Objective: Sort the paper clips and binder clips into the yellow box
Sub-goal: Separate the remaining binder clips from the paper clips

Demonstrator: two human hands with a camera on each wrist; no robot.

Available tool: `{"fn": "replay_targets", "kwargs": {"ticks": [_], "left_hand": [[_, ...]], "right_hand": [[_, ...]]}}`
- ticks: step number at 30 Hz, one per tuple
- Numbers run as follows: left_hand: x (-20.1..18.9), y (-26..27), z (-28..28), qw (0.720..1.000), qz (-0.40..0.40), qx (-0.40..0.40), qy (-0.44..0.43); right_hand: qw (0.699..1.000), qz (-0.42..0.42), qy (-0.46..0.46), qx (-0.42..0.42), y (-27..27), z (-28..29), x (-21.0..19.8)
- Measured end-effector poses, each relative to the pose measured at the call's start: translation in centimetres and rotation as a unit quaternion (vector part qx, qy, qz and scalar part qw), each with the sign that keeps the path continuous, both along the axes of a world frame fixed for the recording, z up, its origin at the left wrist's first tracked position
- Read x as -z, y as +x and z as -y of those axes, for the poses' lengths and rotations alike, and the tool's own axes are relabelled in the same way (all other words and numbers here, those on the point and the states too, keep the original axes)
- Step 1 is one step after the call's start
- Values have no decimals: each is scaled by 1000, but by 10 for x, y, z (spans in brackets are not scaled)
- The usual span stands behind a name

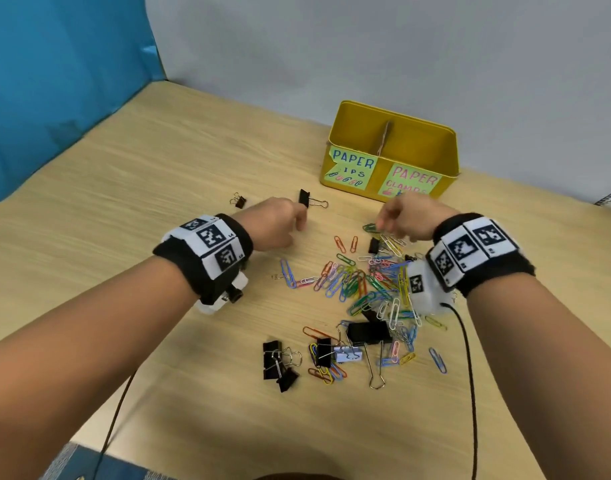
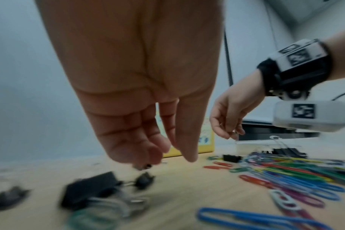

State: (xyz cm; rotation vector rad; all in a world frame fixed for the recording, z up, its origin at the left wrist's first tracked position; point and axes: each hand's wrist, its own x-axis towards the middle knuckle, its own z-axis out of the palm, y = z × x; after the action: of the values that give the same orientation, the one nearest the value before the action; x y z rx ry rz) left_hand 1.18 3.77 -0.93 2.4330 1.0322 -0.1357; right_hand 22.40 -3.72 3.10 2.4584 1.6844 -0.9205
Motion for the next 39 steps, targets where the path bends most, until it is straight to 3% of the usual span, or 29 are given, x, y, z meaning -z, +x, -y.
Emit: {"fn": "replay_targets", "kwargs": {"ticks": [4, 7, 13, 16, 19, 21, 23, 26, 33, 39], "left_hand": [[3, 30, 19, 998, -3, 48, -31], [2, 57, 30, 997, -24, 75, -25], [-4, 72, 43, 983, -140, 121, -19], [-3, 64, 40, 988, -121, 96, -6], [0, 63, 39, 988, -83, 132, 3], [0, 67, 41, 968, -142, 205, 18], [1, 68, 41, 953, -197, 229, 24], [0, 65, 33, 957, -208, 198, 32], [-5, 71, 20, 968, -206, 140, 21], [-4, 67, 18, 975, -192, 107, 23]], "right_hand": [[996, 4, -85, 1, 11, 11, 10], [999, -10, -40, 35, 6, 11, 20], [999, -35, -18, 32, 7, 7, 32], [998, -3, 28, 47, 13, 4, 31], [998, 61, 15, -27, 11, 2, 35], [992, 84, -11, -96, 7, 2, 38], [984, 111, -39, -137, 7, 2, 38], [978, 154, -61, -123, 19, 5, 33], [997, 69, -10, -43, 14, 15, 28], [988, 77, -50, -126, -10, 12, 28]]}}
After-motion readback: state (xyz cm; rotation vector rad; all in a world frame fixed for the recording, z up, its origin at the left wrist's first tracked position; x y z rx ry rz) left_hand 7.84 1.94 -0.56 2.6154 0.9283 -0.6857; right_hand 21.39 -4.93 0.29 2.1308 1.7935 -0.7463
